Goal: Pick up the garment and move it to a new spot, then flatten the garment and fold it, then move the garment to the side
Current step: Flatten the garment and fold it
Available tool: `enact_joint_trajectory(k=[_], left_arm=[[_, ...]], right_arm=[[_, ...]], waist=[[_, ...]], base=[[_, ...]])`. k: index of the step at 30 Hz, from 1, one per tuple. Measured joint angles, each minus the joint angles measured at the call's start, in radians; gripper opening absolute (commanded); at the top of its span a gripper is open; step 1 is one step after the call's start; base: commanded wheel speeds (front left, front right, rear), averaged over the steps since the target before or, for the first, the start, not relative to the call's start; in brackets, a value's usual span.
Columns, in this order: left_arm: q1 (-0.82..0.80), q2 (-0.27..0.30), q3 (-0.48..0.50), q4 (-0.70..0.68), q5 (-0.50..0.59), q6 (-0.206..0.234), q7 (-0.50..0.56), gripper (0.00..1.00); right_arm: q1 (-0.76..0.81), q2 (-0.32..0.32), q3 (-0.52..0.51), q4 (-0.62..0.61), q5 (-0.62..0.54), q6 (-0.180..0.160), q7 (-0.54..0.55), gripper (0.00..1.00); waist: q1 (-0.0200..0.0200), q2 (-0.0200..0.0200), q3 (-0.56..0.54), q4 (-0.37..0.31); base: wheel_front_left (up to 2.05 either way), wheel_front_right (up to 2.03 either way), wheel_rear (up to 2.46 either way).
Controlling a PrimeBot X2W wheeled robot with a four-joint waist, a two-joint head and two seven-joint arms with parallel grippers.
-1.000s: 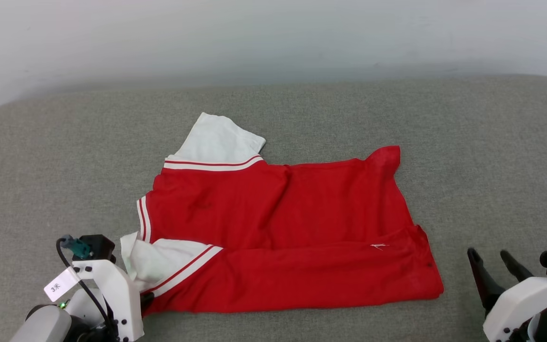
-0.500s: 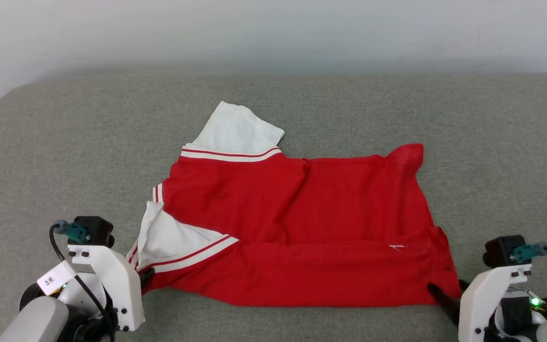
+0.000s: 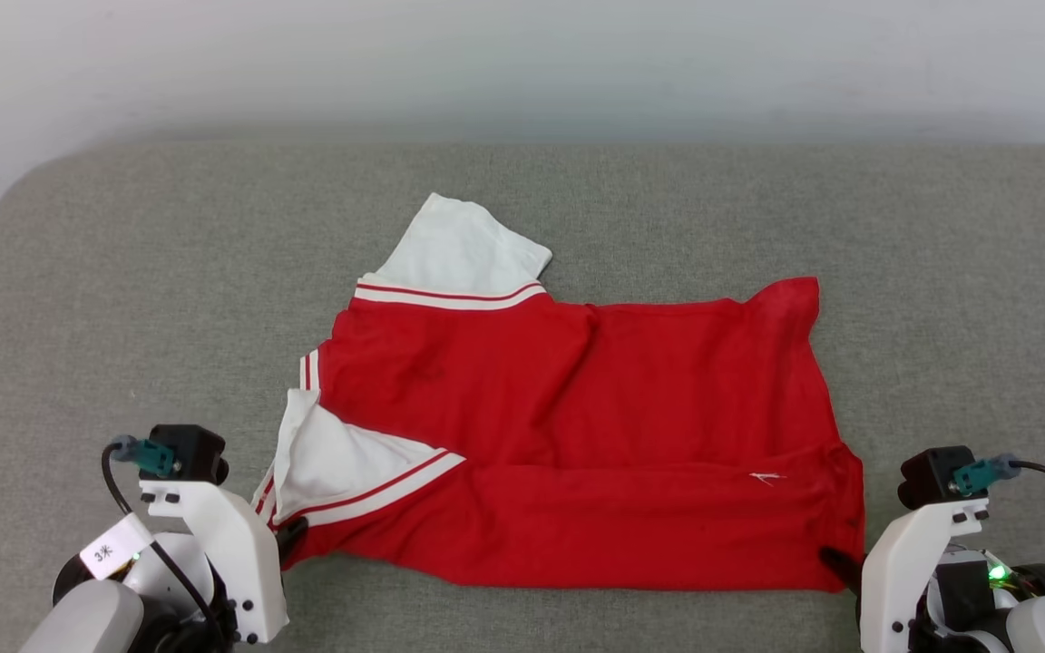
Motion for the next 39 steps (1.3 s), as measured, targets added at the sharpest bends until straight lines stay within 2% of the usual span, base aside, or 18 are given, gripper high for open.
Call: enact_joint_trajectory(k=[9, 19, 26, 27, 28, 29, 30, 31, 35, 39], left_arm=[[0.086, 0.009, -0.006, -0.044, -0.018, 0.010, 0.001, 0.00], [0.234, 0.056, 0.023, -0.109, -0.055, 0.078, 0.022, 0.00], [0.299, 0.033, 0.021, -0.097, -0.092, 0.088, 0.019, 0.00], [0.303, 0.025, 0.018, -0.087, -0.092, 0.088, 0.011, 0.00], [0.304, 0.017, 0.017, -0.076, -0.092, 0.087, -0.002, 0.02], [0.304, 0.006, 0.017, -0.060, -0.093, 0.084, -0.014, 0.25], [0.303, -0.007, 0.017, -0.046, -0.093, 0.079, -0.027, 0.97], [0.301, -0.019, 0.016, -0.030, -0.093, 0.078, -0.040, 1.00], [0.284, -0.044, 0.018, 0.009, -0.074, 0.069, -0.099, 1.00], [0.244, -0.040, 0.022, 0.016, -0.018, 0.063, -0.174, 1.00]], right_arm=[[0.082, -0.011, -0.032, -0.071, -0.002, 0.000, 0.001, 0.00], [0.263, 0.029, -0.100, -0.174, -0.016, 0.000, 0.040, 0.00], [0.335, 0.067, -0.134, -0.182, -0.024, 0.000, 0.046, 0.00], [0.340, 0.075, -0.136, -0.180, -0.026, 0.000, 0.042, 0.09], [0.344, 0.083, -0.138, -0.175, -0.026, 0.000, 0.033, 0.91], [0.345, 0.091, -0.141, -0.166, -0.027, 0.000, 0.020, 1.00], [0.345, 0.098, -0.145, -0.157, -0.029, 0.000, 0.005, 1.00], [0.345, 0.100, -0.143, -0.150, -0.037, 0.000, -0.010, 1.00], [0.335, 0.113, -0.140, -0.152, -0.055, 0.000, -0.132, 1.00], [0.301, 0.106, -0.130, -0.185, -0.097, 0.000, -0.295, 1.00]], waist=[[-0.0001, 0.0000, -0.089, 0.003], [-0.0002, 0.0000, -0.172, 0.001], [-0.0002, 0.0001, -0.180, -0.003], [-0.0002, 0.0000, -0.180, -0.004], [-0.0002, 0.0000, -0.179, -0.006], [-0.0002, 0.0000, -0.178, -0.007], [-0.0002, 0.0000, -0.177, -0.007], [-0.0002, 0.0000, -0.177, -0.008], [-0.0002, 0.0000, -0.179, -0.010], [-0.0001, 0.0000, -0.184, -0.016]], base=[[0.00, 0.00, 0.00], [0.00, 0.00, 0.00], [0.00, 0.00, 0.00], [0.00, 0.00, 0.00], [0.00, 0.00, 0.00], [0.00, 0.00, 0.00], [0.00, 0.00, 0.00], [0.00, 0.00, 0.00], [0.00, 0.00, 0.00], [0.00, 0.00, 0.00]])
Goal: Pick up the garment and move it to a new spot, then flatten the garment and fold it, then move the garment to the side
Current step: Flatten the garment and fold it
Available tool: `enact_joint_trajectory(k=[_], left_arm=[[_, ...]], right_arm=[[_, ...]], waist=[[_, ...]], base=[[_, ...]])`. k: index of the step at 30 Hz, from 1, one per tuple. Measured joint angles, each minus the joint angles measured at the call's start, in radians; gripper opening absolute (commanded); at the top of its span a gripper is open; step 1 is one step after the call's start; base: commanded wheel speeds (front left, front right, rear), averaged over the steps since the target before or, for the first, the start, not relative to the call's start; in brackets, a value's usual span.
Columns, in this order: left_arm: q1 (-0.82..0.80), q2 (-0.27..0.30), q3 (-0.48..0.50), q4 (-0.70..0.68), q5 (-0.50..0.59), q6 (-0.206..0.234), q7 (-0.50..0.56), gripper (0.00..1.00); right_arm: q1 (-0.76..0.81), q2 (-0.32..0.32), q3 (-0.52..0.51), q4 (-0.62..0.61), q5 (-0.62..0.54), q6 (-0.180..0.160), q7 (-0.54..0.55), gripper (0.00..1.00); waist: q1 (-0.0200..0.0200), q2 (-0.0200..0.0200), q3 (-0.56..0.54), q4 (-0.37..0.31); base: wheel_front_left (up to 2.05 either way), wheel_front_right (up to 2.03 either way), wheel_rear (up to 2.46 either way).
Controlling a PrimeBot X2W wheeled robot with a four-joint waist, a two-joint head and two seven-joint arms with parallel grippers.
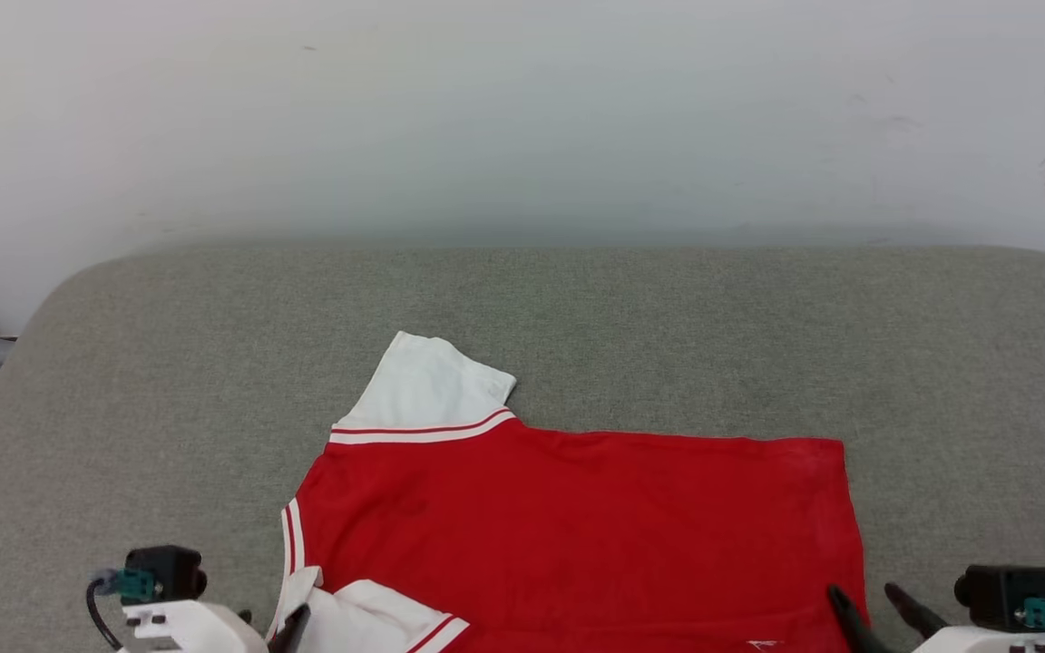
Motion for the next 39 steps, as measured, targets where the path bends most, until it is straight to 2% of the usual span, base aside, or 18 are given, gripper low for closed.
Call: enact_joint_trajectory(k=[4, 9, 14, 19, 25, 31, 39], left_arm=[[-0.058, 0.003, 0.003, -0.016, 0.081, 0.014, -0.088, 1.00], [-0.145, -0.009, 0.004, -0.019, 0.160, 0.026, -0.197, 1.00], [-0.244, -0.039, -0.003, 0.030, 0.198, 0.020, -0.249, 1.00], [-0.374, -0.034, 0.007, 0.106, 0.205, -0.011, -0.252, 1.00], [-0.532, -0.019, 0.006, 0.230, 0.168, -0.083, -0.160, 1.00], [-0.697, 0.022, -0.019, 0.344, 0.114, -0.175, 0.058, 1.00], [-0.876, 0.097, -0.034, 0.457, 0.094, -0.181, 0.298, 1.00]], right_arm=[[-0.030, 0.007, -0.009, -0.030, -0.062, 0.000, -0.145, 1.00], [-0.076, 0.034, -0.030, -0.071, -0.137, 0.000, -0.248, 1.00], [-0.132, 0.047, -0.026, -0.119, -0.177, 0.000, -0.266, 1.00], [-0.217, 0.057, 0.002, -0.161, -0.197, 0.000, -0.276, 1.00], [-0.281, 0.065, 0.018, -0.176, -0.204, 0.000, -0.287, 1.00], [-0.312, 0.076, 0.026, -0.174, -0.204, 0.000, -0.306, 1.00], [-0.345, 0.084, 0.055, -0.133, -0.173, 0.000, -0.350, 1.00]], waist=[[0.0000, 0.0000, -0.004, -0.008], [0.0000, 0.0000, 0.006, -0.024], [0.0000, 0.0000, 0.039, -0.050], [0.0001, 0.0000, 0.111, -0.084], [0.0002, 0.0000, 0.208, -0.143], [0.0003, 0.0000, 0.296, -0.202], [0.0003, 0.0000, 0.408, -0.271]], base=[[0.00, 0.00, 0.00], [0.00, 0.00, 0.00], [0.00, 0.00, 0.00], [0.00, 0.00, 0.00], [0.00, 0.00, 0.00], [0.00, 0.00, 0.00], [0.00, 0.00, 0.00]])
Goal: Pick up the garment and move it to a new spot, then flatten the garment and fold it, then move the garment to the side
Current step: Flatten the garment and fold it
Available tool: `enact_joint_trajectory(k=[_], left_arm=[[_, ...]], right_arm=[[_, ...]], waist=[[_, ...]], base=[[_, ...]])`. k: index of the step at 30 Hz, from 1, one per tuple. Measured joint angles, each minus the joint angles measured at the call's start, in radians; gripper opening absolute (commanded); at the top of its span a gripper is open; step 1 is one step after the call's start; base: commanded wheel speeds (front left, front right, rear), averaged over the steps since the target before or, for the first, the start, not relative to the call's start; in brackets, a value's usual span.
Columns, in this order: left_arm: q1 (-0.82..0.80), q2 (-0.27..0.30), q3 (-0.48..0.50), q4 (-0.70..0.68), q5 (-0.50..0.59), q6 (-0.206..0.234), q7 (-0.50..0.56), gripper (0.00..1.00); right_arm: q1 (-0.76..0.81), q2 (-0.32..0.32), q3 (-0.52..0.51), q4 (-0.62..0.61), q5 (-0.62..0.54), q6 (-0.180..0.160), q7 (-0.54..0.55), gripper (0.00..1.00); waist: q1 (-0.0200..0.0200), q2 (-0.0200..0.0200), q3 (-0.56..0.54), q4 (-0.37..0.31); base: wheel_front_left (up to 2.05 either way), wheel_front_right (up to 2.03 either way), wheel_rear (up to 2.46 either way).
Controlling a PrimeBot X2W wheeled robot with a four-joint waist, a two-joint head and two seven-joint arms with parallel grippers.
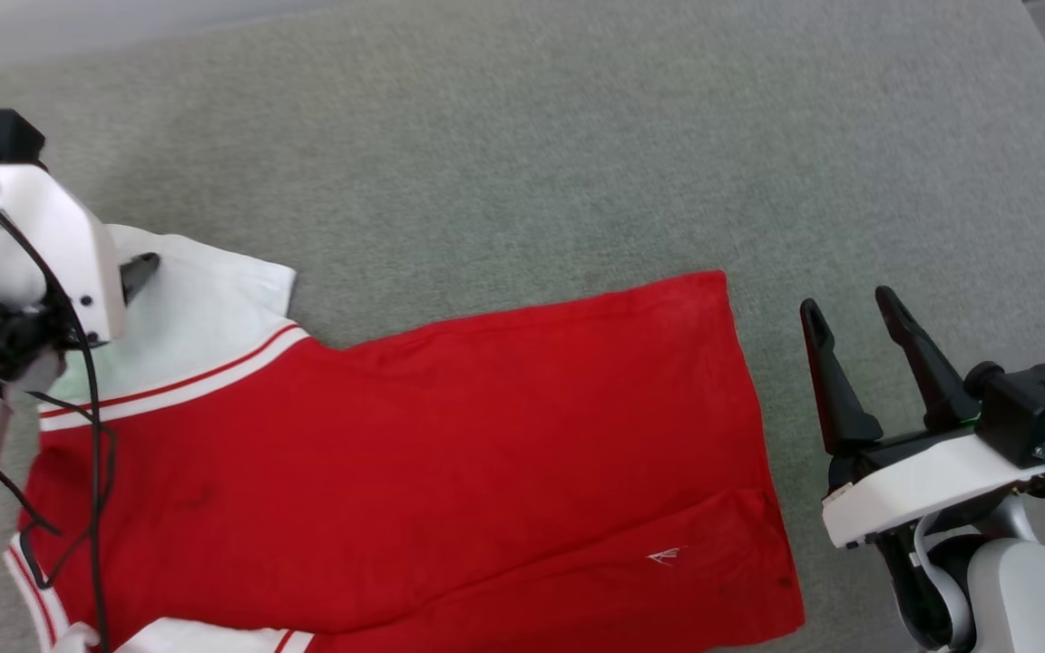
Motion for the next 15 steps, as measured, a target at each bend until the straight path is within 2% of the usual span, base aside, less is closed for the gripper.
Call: enact_joint_trajectory(k=[7, 8, 9, 15], left_arm=[[-0.082, 0.038, -0.020, 0.048, 0.002, 0.025, 0.170, 1.00], [-0.090, 0.038, -0.018, 0.052, -0.011, 0.033, 0.202, 0.43], [-0.098, 0.040, -0.018, 0.052, -0.020, 0.034, 0.231, 0.00], [-0.099, 0.030, -0.017, 0.028, -0.055, 0.049, 0.304, 0.00]], right_arm=[[-0.015, 0.002, 0.010, 0.054, 0.042, 0.000, -0.036, 1.00], [-0.019, 0.003, 0.010, 0.060, 0.043, 0.000, -0.040, 1.00], [-0.023, 0.002, 0.008, 0.066, 0.047, 0.000, -0.044, 1.00], [-0.056, 0.003, -0.002, 0.108, 0.072, 0.000, -0.026, 1.00]], waist=[[-0.0002, 0.0000, 0.072, -0.047], [-0.0003, 0.0000, 0.078, -0.050], [-0.0004, 0.0001, 0.083, -0.054], [-0.0004, 0.0000, 0.087, -0.050]], base=[[0.00, 0.00, 0.00], [0.00, 0.00, 0.00], [0.00, 0.00, 0.00], [0.00, 0.00, 0.00]])
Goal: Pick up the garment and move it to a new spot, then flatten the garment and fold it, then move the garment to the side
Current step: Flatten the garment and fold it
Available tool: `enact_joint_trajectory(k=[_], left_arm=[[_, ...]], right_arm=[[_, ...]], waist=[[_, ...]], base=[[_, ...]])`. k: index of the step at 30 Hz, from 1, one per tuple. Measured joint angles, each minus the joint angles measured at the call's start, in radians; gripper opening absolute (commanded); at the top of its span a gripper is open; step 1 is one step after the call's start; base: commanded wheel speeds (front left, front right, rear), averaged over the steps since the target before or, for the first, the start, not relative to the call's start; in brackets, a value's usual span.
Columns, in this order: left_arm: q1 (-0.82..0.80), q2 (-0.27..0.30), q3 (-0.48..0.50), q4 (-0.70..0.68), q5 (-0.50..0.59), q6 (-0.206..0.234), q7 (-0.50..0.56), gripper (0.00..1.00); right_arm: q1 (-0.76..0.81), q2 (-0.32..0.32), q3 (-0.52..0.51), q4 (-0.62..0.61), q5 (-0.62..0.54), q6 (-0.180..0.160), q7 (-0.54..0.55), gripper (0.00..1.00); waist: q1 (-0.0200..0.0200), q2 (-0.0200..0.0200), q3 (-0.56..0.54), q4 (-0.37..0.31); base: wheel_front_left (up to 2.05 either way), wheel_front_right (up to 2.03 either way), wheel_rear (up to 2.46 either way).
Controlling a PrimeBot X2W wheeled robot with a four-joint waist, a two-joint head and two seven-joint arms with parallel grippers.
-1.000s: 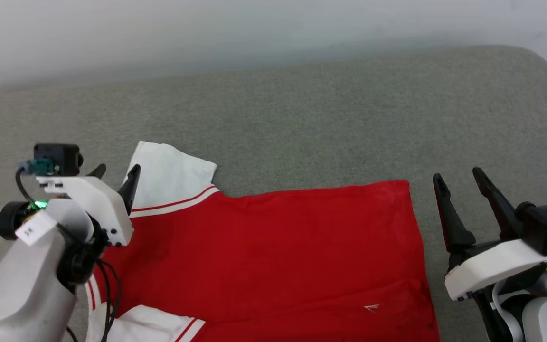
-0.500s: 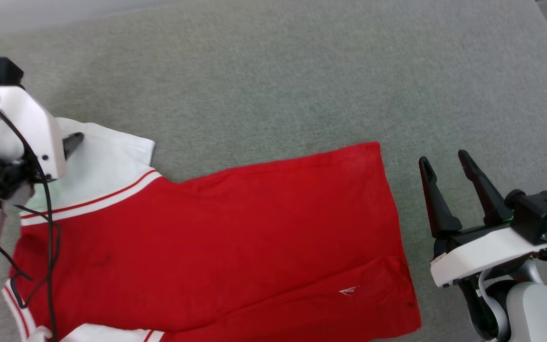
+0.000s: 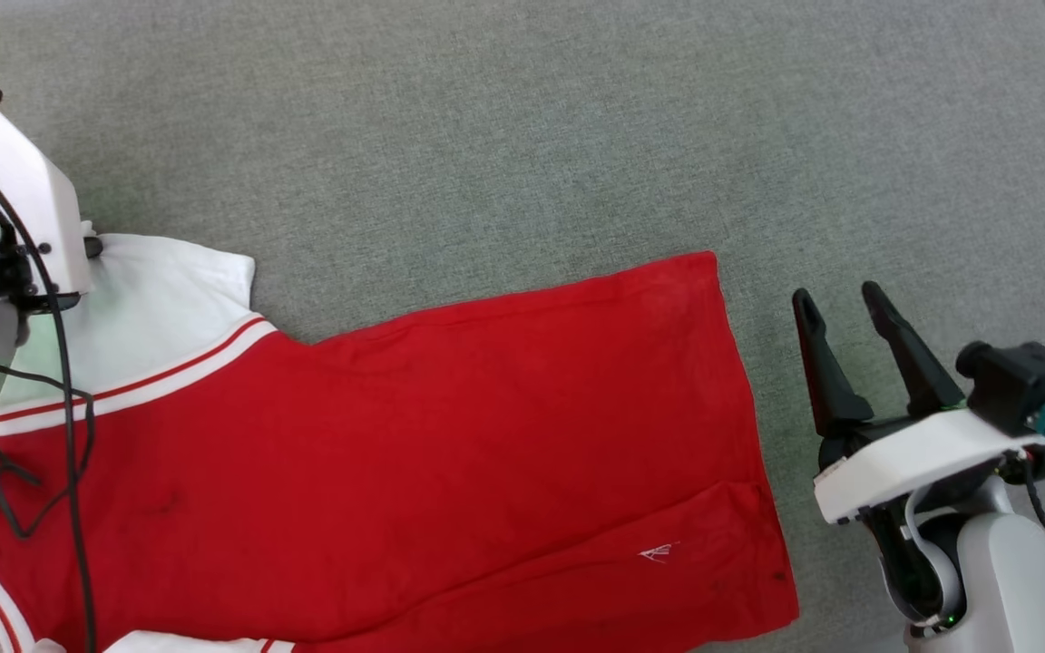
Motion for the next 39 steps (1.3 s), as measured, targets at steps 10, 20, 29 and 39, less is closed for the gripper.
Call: enact_joint_trajectory(k=[10, 20, 29, 39], left_arm=[[0.006, -0.064, -0.058, -0.049, 0.058, -0.035, -0.109, 0.00], [-0.009, -0.097, -0.090, -0.138, 0.078, -0.072, -0.179, 0.00], [-0.008, -0.100, -0.093, -0.163, 0.071, -0.081, -0.209, 0.00], [-0.001, -0.101, -0.094, -0.144, 0.070, -0.090, -0.268, 0.00]], right_arm=[[-0.153, -0.162, 0.075, 0.155, 0.180, 0.000, 0.401, 1.00], [-0.286, -0.259, 0.193, 0.214, 0.238, 0.000, 0.621, 1.00], [-0.373, -0.281, 0.276, 0.338, 0.288, 0.000, 0.785, 0.02], [-0.384, -0.292, 0.261, 0.347, 0.310, 0.001, 0.729, 0.00]], waist=[[0.0001, 0.0000, -0.056, 0.062], [0.0002, 0.0000, -0.087, 0.177], [0.0002, 0.0000, -0.055, 0.222], [0.0002, 0.0000, -0.081, 0.221]], base=[[0.00, 0.00, 0.00], [0.00, 0.00, 0.00], [0.00, 0.00, 0.00], [0.00, 0.00, 0.00]])
